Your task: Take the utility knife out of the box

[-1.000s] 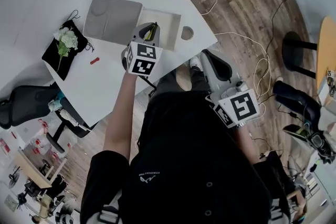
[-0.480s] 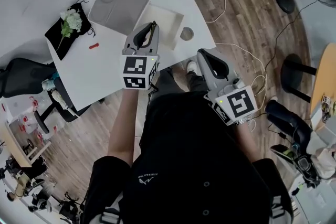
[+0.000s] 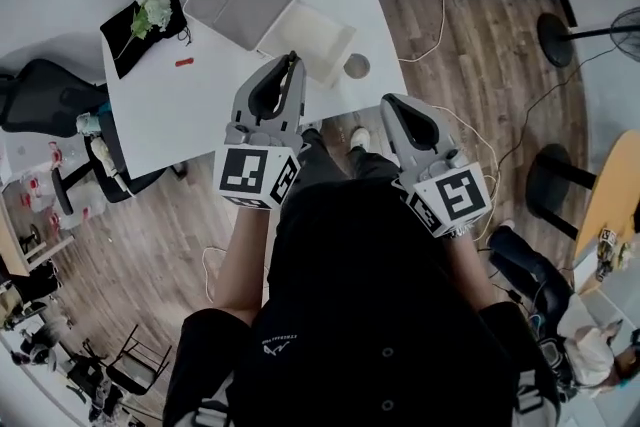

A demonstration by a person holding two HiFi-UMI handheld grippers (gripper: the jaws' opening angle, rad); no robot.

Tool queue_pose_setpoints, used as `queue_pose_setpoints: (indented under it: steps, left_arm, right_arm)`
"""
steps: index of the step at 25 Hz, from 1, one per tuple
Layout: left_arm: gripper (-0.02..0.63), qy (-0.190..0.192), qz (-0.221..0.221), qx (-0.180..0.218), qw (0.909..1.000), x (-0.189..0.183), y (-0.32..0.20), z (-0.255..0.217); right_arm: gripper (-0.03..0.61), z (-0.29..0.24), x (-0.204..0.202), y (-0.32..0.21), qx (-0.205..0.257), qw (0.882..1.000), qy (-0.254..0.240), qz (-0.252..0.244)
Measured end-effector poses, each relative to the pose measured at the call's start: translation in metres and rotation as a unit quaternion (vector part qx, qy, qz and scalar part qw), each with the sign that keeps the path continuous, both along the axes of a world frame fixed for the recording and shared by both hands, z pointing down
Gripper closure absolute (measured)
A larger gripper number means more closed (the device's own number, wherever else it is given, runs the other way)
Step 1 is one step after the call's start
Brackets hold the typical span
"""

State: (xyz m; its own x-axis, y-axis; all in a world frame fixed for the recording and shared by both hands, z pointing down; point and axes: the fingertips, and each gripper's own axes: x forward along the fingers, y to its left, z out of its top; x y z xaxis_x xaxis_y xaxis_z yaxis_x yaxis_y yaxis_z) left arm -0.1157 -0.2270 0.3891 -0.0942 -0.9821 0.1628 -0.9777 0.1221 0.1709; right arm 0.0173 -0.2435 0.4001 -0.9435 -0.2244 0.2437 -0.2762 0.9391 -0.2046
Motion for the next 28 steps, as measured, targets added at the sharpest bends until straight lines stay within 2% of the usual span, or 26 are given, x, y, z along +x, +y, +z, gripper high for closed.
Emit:
queue_pose_setpoints:
  steps: [3, 11, 15, 28]
  left_arm:
    - [0.571, -0.010, -0.014, 0.007, 0.9998, 0.015, 0.017, -0.010]
    - [0.571, 0.020, -0.042, 0.019, 0.9987, 0.046, 0.059, -0.013]
    - [0.571, 0.016, -0.044, 0.018, 0.9987, 0.065, 0.072, -0.012]
    - [0.571, 0.017, -0.077, 0.031, 0.9965, 0.088, 0.095, -0.013]
  right_arm:
    - [0.574, -0.001, 0.004, 0.000, 0.004, 1.000, -0.007, -0.022]
    - [0.574, -0.001, 0.008, 0.009, 0.010, 0.998, -0.016, -0.067]
    - [0.574, -0.003, 0.013, 0.015, 0.016, 0.996, -0.019, -0.084]
    - [0.574, -0.003, 0.020, 0.019, 0.021, 0.992, -0.029, -0.118]
